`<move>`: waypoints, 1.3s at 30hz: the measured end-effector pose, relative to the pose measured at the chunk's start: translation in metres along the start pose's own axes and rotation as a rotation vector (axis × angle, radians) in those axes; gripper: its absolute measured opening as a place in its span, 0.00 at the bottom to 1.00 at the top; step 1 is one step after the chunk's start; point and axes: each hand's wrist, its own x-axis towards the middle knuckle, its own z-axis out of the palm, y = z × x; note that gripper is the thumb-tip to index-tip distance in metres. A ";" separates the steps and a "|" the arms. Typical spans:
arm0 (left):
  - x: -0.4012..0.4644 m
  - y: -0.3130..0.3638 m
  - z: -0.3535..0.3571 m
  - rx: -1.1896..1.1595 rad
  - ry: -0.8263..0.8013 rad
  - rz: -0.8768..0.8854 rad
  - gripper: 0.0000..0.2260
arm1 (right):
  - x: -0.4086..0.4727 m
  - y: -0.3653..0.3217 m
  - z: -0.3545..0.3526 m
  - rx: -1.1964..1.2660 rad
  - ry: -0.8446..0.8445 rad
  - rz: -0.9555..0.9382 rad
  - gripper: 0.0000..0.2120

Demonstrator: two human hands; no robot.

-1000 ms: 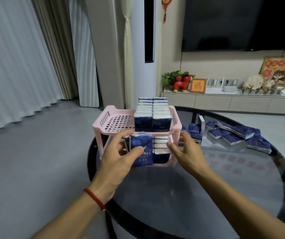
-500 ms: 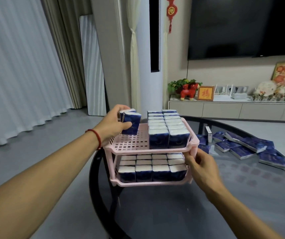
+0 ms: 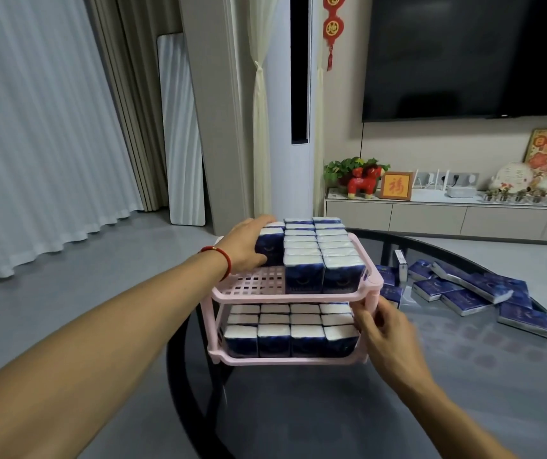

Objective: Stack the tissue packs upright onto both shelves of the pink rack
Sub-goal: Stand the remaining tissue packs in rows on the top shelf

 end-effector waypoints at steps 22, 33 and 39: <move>0.010 -0.009 -0.002 -0.140 -0.106 -0.051 0.48 | 0.004 0.011 -0.004 0.048 -0.008 -0.016 0.04; 0.009 -0.015 -0.010 -0.110 -0.099 0.033 0.34 | 0.003 0.011 -0.006 0.060 -0.037 0.011 0.05; 0.012 -0.013 -0.013 -0.098 -0.136 0.041 0.28 | 0.003 0.012 -0.006 0.039 -0.031 0.001 0.06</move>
